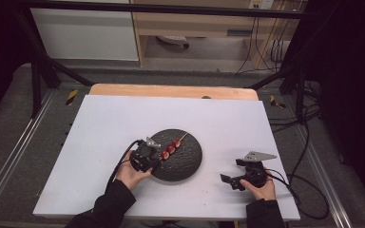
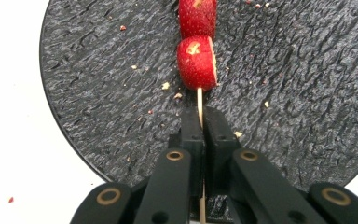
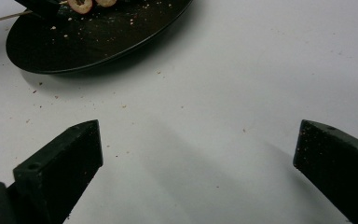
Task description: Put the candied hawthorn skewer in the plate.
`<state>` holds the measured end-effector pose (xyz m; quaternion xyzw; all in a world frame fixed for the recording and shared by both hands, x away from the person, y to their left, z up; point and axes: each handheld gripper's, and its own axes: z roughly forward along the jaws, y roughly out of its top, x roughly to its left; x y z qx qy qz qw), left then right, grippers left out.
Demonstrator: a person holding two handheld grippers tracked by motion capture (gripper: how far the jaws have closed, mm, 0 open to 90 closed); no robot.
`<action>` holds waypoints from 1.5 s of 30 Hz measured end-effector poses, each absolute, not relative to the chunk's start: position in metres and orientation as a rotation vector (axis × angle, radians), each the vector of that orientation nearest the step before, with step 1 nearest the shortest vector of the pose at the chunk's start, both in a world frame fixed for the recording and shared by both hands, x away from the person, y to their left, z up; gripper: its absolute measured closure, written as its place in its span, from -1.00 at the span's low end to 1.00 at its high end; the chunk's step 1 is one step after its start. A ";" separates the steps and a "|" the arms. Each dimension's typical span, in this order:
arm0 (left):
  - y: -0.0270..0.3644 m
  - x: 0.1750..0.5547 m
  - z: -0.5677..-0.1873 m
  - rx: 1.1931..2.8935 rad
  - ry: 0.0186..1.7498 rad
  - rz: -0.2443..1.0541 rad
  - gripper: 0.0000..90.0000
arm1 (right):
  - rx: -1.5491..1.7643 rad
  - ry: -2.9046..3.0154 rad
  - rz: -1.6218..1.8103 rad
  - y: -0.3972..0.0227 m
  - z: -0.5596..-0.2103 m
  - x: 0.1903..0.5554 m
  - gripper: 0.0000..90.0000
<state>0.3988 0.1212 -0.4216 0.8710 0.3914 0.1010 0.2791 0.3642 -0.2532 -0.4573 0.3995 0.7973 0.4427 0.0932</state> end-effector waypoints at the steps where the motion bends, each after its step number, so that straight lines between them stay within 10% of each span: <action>1: 0.122 0.398 -0.421 2.334 1.048 0.272 0.90 | 1.188 2.367 1.313 -0.253 -0.457 0.364 -0.96; 26: 0.182 0.377 -0.404 2.253 0.895 0.307 -0.57 | 1.202 2.360 1.305 -0.254 -0.457 0.363 -0.97; 45: 0.249 0.357 -0.430 2.116 0.976 0.357 -0.83 | 1.207 2.365 1.298 -0.253 -0.458 0.363 -0.97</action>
